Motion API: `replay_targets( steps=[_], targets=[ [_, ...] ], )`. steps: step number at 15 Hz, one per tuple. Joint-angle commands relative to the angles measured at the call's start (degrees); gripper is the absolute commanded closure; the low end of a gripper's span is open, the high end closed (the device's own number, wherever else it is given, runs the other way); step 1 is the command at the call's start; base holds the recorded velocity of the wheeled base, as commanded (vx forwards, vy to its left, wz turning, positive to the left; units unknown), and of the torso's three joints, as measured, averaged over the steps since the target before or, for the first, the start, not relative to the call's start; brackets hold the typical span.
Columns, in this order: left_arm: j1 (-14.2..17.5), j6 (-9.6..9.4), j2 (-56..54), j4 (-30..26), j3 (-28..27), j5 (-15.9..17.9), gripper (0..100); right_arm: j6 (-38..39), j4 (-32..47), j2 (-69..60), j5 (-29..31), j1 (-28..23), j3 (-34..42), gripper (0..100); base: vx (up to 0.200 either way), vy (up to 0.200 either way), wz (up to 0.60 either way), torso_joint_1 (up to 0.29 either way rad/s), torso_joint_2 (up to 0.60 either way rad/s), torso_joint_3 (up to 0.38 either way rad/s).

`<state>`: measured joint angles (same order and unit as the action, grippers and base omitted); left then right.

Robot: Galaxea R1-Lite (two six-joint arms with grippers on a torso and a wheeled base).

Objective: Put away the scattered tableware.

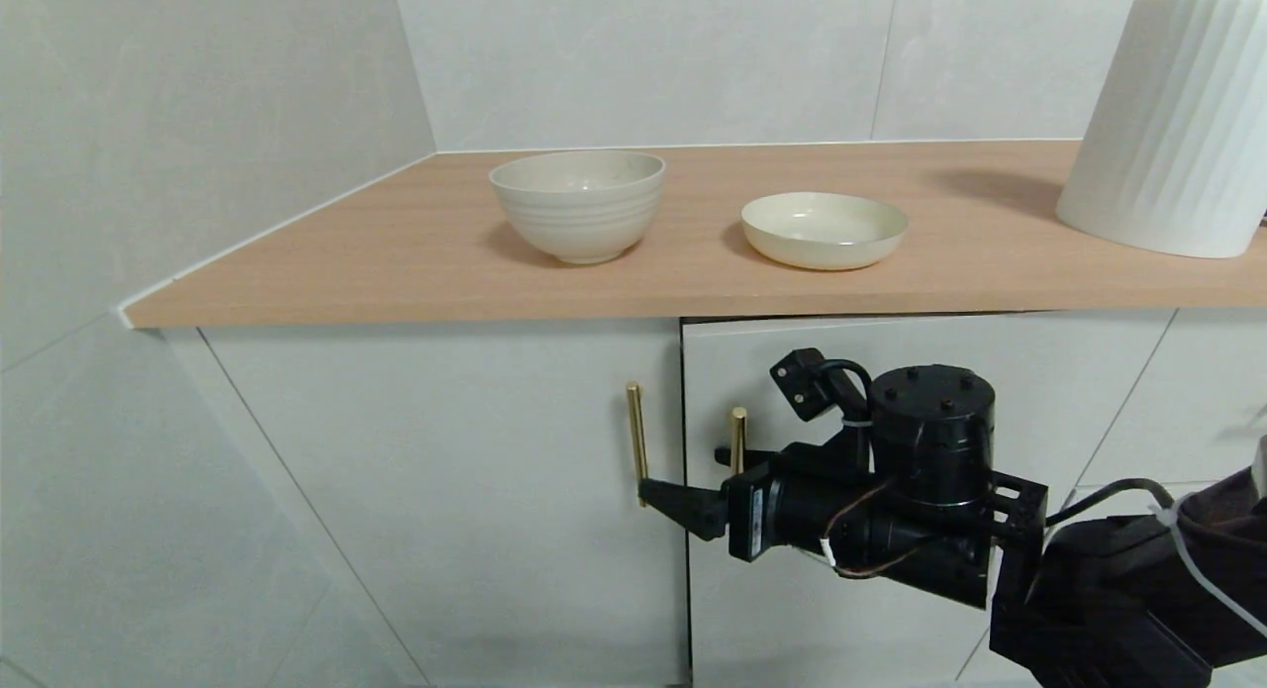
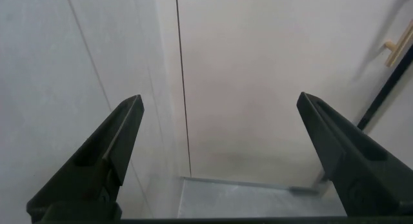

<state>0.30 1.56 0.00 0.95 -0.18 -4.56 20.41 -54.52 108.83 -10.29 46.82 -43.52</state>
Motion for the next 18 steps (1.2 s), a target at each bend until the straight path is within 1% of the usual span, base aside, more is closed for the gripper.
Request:
replay_targets(
  steps=[1,5,8,9,11,12,14,15,16,17,18],
  targets=[
    [0.0,0.02,0.0,0.0,0.0,0.0,0,0.0,-0.2,-3.5,-0.5,0.6,1.8,0,0.0,0.0,0.0,0.0,0.0,0.0],
    [0.0,-0.07,0.1,0.0,0.0,0.1,0,0.0,-0.2,-8.9,-1.4,0.9,4.8,0,0.0,0.0,0.0,0.0,0.0,0.0],
    [0.0,-1.65,0.1,-0.1,0.0,3.6,0,0.0,-0.2,-9.0,-1.8,1.6,6.2,0,0.0,0.0,0.0,0.0,0.0,0.0],
    [0.0,-1.47,0.1,-0.1,0.0,3.7,0,0.0,-0.2,-9.0,-1.8,1.8,6.3,0,0.0,0.0,0.0,0.0,0.0,0.0],
    [0.0,-2.09,0.1,-0.2,0.0,4.8,0,0.0,-0.2,-9.0,-1.8,2.6,7.0,0,0.0,0.0,0.0,0.0,0.0,0.0],
    [0.0,-2.7,0.0,-0.2,0.0,6.1,0,0.0,-0.2,-8.9,-1.8,2.9,7.7,0,0.0,0.0,0.0,0.0,0.0,0.0],
    [0.0,-5.25,0.1,-0.3,0.0,6.4,0,0.0,-0.2,-9.0,-1.8,3.5,8.8,0,0.0,0.0,0.0,0.0,0.0,0.0],
    [0.0,-7.27,0.1,-0.2,-0.3,6.7,0,-0.1,-0.2,-9.0,-1.9,3.6,10.3,0,0.0,0.0,0.0,0.0,0.0,0.0],
    [0.0,-7.62,0.4,-0.3,-1.8,8.6,0,-0.2,-0.2,-9.0,-2.1,3.6,10.6,0,0.0,0.0,0.0,0.0,0.0,0.0],
    [0.0,-7.98,1.8,-0.5,-4.0,12.2,0,-0.1,-0.2,-9.0,-2.9,3.6,10.6,0,0.0,0.0,0.0,0.0,0.0,0.0],
    [0.0,-7.98,4.2,-1.1,-6.9,14.7,0,-0.1,-0.2,-9.0,-3.5,3.6,10.9,0,0.0,0.0,0.0,0.0,0.0,0.0]
  ],
)
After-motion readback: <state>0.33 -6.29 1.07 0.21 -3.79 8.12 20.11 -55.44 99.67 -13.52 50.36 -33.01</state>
